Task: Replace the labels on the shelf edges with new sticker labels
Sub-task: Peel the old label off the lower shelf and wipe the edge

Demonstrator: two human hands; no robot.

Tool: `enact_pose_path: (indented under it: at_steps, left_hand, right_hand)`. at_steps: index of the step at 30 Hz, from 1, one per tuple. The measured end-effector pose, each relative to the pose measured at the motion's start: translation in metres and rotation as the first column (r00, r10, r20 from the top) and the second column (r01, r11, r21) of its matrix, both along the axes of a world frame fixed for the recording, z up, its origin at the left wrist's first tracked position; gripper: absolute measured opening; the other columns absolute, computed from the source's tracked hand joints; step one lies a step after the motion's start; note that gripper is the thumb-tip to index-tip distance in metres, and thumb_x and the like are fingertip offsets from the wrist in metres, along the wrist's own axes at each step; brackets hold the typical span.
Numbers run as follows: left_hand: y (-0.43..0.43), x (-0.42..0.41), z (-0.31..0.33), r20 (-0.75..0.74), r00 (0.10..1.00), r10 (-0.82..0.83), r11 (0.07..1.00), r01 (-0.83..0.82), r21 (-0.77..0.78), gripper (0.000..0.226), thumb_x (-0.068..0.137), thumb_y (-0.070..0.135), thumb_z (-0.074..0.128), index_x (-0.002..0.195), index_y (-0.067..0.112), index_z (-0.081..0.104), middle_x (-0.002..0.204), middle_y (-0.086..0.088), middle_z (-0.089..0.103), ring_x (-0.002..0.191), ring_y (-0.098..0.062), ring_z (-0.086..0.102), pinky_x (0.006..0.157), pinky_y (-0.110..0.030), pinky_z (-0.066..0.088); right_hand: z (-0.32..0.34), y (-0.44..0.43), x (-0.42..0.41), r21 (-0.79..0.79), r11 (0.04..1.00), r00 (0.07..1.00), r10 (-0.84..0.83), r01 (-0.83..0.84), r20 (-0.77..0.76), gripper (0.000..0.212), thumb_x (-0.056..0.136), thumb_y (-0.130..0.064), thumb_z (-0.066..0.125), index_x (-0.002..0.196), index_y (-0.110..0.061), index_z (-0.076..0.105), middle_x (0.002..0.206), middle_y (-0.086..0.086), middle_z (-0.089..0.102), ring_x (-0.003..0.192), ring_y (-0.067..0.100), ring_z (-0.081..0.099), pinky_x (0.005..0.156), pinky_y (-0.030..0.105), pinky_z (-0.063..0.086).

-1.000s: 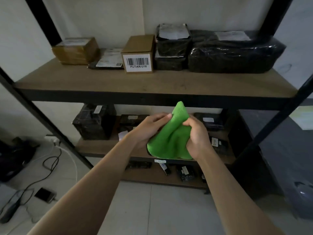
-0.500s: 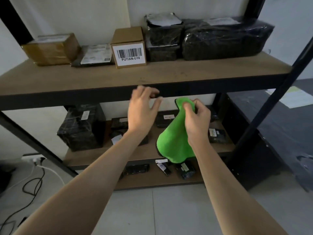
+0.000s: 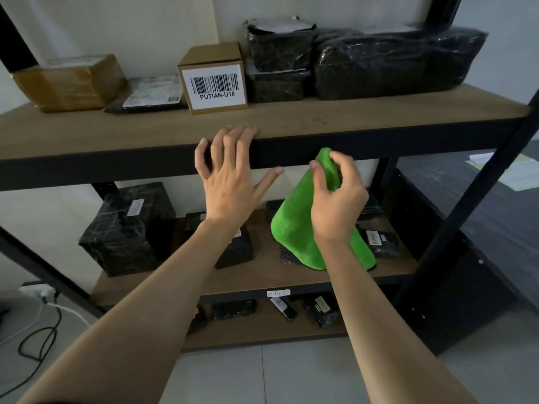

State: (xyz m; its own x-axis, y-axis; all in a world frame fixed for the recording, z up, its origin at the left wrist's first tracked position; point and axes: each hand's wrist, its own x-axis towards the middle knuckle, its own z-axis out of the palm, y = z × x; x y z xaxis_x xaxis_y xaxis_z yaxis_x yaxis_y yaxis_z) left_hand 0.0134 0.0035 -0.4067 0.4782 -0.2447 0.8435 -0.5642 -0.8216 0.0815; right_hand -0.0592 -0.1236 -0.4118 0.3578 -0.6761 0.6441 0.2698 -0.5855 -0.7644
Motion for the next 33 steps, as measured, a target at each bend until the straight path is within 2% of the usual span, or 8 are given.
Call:
enact_pose_path:
  at_steps: [2, 4, 8, 12, 16, 22, 29, 33]
  left_hand:
    - [0.003, 0.008, -0.001, 0.022, 0.999, -0.027, 0.999, 0.026, 0.041, 0.073, 0.080, 0.063, 0.058, 0.130, 0.012, 0.045, 0.125, -0.011, 0.052, 0.123, -0.023, 0.030, 0.111, -0.053, 0.015]
    - [0.004, 0.016, 0.000, 0.075, 0.997, -0.015, 0.998, 0.010, 0.058, 0.068, 0.079, 0.060, 0.059, 0.125, 0.011, 0.046, 0.116, -0.014, 0.055, 0.113, -0.025, 0.033, 0.106, -0.056, 0.027]
    - [0.002, 0.022, 0.002, 0.161, 0.987, 0.018, 0.997, -0.030, 0.074, 0.068, 0.079, 0.065, 0.055, 0.119, 0.010, 0.048, 0.107, -0.015, 0.058, 0.104, -0.025, 0.037, 0.101, -0.044, 0.021]
    - [0.003, 0.022, 0.001, 0.183, 0.983, -0.020, 0.998, 0.009, 0.058, 0.066, 0.082, 0.064, 0.053, 0.119, 0.009, 0.049, 0.108, -0.016, 0.060, 0.103, -0.025, 0.037, 0.099, -0.043, 0.023]
    - [0.003, 0.023, 0.001, 0.227, 0.974, 0.004, 0.998, -0.018, 0.062, 0.066, 0.082, 0.065, 0.053, 0.119, 0.011, 0.047, 0.107, -0.015, 0.061, 0.104, -0.024, 0.038, 0.099, -0.042, 0.021]
    - [0.003, 0.026, -0.003, 0.257, 0.966, 0.028, 0.997, -0.046, 0.065, 0.068, 0.081, 0.068, 0.054, 0.120, 0.013, 0.046, 0.107, -0.013, 0.061, 0.107, -0.023, 0.039, 0.101, -0.041, 0.019]
    - [0.002, 0.023, -0.001, 0.216, 0.976, 0.003, 0.999, -0.013, 0.046, 0.068, 0.081, 0.065, 0.056, 0.121, 0.012, 0.043, 0.110, -0.015, 0.060, 0.108, -0.024, 0.038, 0.101, -0.042, 0.019]
    - [0.002, 0.022, 0.001, 0.201, 0.980, 0.004, 0.998, -0.016, 0.058, 0.068, 0.081, 0.064, 0.056, 0.121, 0.010, 0.044, 0.109, -0.017, 0.059, 0.107, -0.025, 0.037, 0.101, -0.042, 0.019]
  right_hand:
    - [-0.004, 0.002, 0.003, -0.036, 0.998, 0.999, -0.042, 0.043, 0.034, 0.022, 0.083, -0.009, 0.068, 0.102, 0.003, 0.066, 0.094, 0.014, 0.067, 0.086, 0.012, 0.060, 0.081, 0.006, 0.043]
    - [-0.005, 0.004, 0.006, -0.059, 0.996, 0.996, -0.068, 0.072, 0.064, 0.020, 0.084, -0.005, 0.067, 0.101, 0.004, 0.067, 0.091, 0.016, 0.067, 0.083, 0.008, 0.057, 0.078, 0.001, 0.040]
    - [-0.002, 0.008, 0.013, -0.035, 0.996, 0.993, -0.077, 0.081, 0.094, 0.016, 0.087, -0.001, 0.062, 0.101, 0.004, 0.067, 0.090, 0.016, 0.065, 0.081, 0.007, 0.056, 0.075, 0.003, 0.042]
    - [-0.003, 0.012, 0.018, -0.057, 0.994, 0.991, -0.082, 0.089, 0.107, 0.016, 0.087, 0.002, 0.060, 0.101, 0.005, 0.065, 0.089, 0.016, 0.063, 0.080, 0.006, 0.054, 0.074, 0.002, 0.041]
    - [-0.009, 0.017, 0.016, -0.169, 0.985, 0.996, -0.004, 0.018, 0.085, 0.016, 0.086, 0.006, 0.059, 0.100, 0.006, 0.066, 0.088, 0.016, 0.063, 0.080, 0.008, 0.056, 0.077, 0.004, 0.041]
    - [-0.003, 0.005, 0.018, -0.031, 0.991, 0.981, -0.126, 0.132, 0.145, 0.017, 0.087, 0.003, 0.059, 0.102, 0.006, 0.065, 0.089, 0.017, 0.064, 0.082, 0.005, 0.054, 0.076, 0.002, 0.041]
    - [-0.004, 0.008, 0.013, -0.167, 0.984, 0.996, -0.048, 0.060, 0.075, 0.016, 0.086, 0.005, 0.058, 0.100, 0.005, 0.066, 0.088, 0.017, 0.064, 0.078, 0.013, 0.058, 0.074, 0.006, 0.042]
    - [0.002, 0.006, 0.014, -0.044, 0.992, 0.987, -0.112, 0.117, 0.114, 0.017, 0.086, 0.005, 0.058, 0.102, 0.005, 0.066, 0.089, 0.017, 0.063, 0.081, 0.009, 0.055, 0.075, 0.001, 0.039]
